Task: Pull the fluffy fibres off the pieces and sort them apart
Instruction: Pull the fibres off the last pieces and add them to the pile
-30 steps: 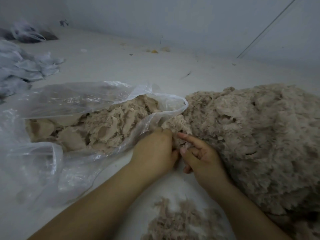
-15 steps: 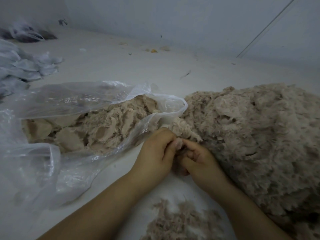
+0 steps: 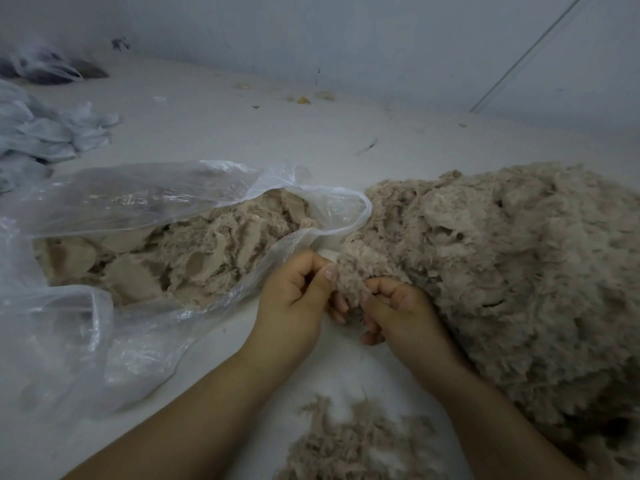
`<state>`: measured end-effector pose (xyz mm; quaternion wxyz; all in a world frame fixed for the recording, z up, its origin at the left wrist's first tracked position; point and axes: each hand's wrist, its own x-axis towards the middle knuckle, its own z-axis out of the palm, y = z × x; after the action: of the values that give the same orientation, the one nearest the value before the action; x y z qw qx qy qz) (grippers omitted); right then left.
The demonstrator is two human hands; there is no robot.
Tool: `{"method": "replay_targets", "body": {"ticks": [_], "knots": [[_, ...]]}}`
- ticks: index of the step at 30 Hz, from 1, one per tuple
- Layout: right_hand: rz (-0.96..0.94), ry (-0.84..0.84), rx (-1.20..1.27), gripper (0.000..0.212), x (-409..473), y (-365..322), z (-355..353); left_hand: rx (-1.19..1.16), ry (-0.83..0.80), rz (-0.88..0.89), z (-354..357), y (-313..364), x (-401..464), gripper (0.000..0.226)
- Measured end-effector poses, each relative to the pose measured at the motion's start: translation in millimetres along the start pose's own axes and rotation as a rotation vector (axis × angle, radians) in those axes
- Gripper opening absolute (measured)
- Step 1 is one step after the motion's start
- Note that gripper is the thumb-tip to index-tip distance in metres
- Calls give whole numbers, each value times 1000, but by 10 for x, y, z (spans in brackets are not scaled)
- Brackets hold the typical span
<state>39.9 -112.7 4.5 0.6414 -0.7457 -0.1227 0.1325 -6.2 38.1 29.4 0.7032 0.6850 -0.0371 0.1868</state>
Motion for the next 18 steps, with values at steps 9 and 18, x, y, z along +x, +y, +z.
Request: {"method": "replay_targets", "body": {"ticks": [9, 18], "knots": [[-29, -20, 19, 21, -23, -19, 26, 241, 7, -103, 75, -111, 103, 16], [241, -59, 248, 32, 17, -222, -63, 100, -57, 0, 156, -69, -1, 17]]}}
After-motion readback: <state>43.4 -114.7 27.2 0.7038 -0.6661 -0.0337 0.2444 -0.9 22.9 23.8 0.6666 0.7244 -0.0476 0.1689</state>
